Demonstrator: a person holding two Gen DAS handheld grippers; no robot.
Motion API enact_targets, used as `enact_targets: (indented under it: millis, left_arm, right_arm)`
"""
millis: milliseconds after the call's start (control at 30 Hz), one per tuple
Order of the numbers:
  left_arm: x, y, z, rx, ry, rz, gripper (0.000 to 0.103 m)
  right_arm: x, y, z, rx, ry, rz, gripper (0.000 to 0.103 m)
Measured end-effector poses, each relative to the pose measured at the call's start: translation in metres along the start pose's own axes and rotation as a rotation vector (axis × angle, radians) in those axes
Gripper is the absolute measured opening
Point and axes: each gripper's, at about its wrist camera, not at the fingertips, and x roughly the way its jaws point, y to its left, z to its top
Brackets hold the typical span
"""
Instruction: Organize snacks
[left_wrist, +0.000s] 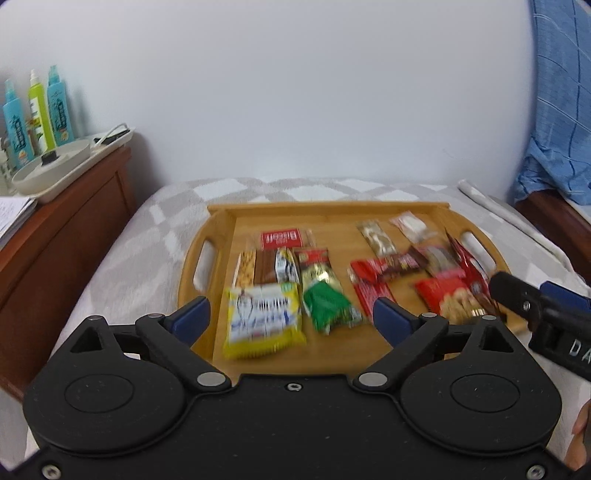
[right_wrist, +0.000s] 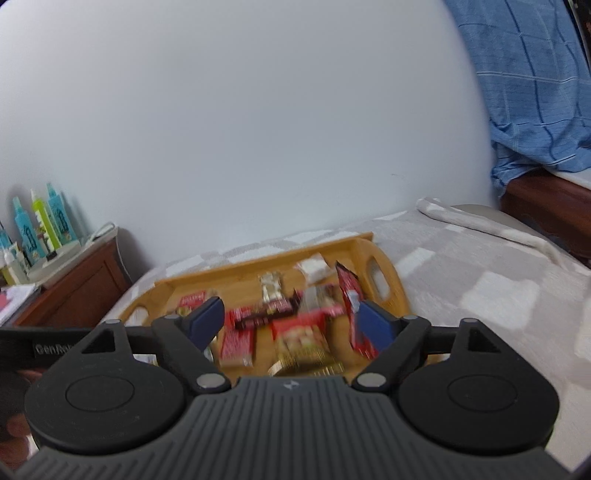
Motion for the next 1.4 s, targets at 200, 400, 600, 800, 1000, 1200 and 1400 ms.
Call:
enact_targets:
  millis: [200, 400, 600, 800, 1000, 1200, 1400]
  left_arm:
    - [-0.025, 0.003, -0.034, -0.001, 0.012, 0.006, 0.096]
    - [-0.044, 0.003, -0.067, -0.018, 0.045, -0.001, 0.096]
    - [-0.057, 0.000, -0.095, -0.024, 0.057, 0.006, 0.096]
    - [-0.060, -0.001, -0.119, -0.022, 0.078, 0.030, 0.096]
    - [-0.060, 0.004, -0.134, -0.027, 0.092, 0.047, 0.096]
    - [-0.056, 0.005, -0.142, -0.029, 0.112, 0.056, 0.096]
    - [-0.052, 0.005, -0.146, -0.045, 0.116, 0.056, 0.098]
  right_arm:
    - [-0.030, 0.003, -0.028, -0.050, 0.020, -0.012, 0.091]
    - [-0.055, 0.007, -0.053, -0.087, 0.039, -0.019, 0.093]
    - [-0.076, 0.006, -0.076, -0.084, 0.077, -0.032, 0.096]
    - [-0.081, 0.011, -0.094, -0.115, 0.112, -0.046, 0.100]
    - [-0.080, 0.014, -0.102, -0.121, 0.140, -0.065, 0.103]
    - [-0.072, 0.004, -0.107, -0.050, 0.204, -0.089, 0.103]
    - [-0.068, 0.008, -0.111, -0.083, 0.212, -0.111, 0.103]
